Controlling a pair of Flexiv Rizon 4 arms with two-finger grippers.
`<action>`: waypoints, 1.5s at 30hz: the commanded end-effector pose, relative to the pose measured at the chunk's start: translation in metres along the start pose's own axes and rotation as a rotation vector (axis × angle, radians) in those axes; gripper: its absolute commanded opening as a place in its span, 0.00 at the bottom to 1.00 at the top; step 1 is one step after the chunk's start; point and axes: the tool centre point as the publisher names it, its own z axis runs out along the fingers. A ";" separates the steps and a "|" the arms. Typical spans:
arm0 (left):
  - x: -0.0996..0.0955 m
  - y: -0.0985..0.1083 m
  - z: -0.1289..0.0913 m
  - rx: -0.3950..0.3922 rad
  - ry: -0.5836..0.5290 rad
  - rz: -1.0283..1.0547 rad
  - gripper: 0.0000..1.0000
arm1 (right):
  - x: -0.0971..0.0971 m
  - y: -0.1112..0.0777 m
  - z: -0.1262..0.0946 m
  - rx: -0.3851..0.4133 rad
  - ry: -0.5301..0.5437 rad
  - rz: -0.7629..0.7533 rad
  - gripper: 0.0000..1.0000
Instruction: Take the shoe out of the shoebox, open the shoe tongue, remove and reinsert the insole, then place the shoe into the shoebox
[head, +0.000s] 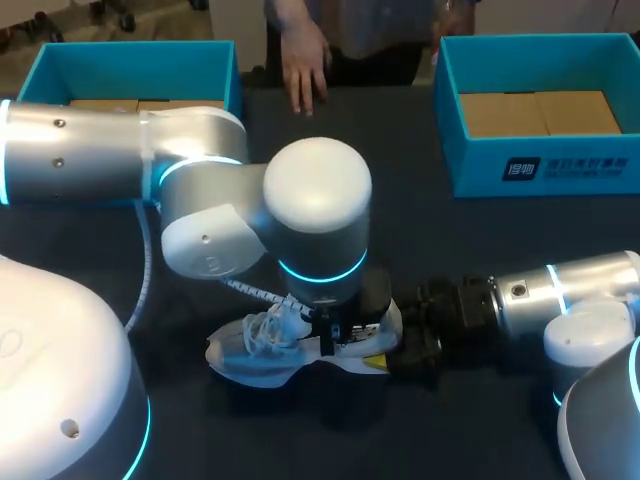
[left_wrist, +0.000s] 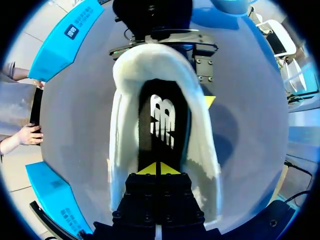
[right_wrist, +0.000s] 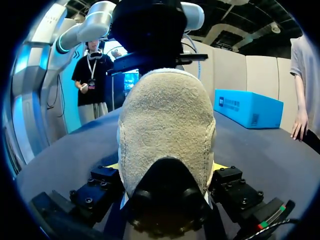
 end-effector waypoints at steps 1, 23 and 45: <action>0.001 0.007 -0.005 0.026 0.072 0.026 0.00 | 0.002 0.002 0.000 0.004 -0.001 0.000 0.00; 0.016 0.006 0.008 -0.051 0.288 0.115 0.40 | 0.002 0.002 0.000 0.004 -0.001 0.000 0.00; -0.007 0.004 0.041 -0.107 0.004 0.002 0.00 | 0.002 0.002 0.000 0.004 -0.001 0.000 0.00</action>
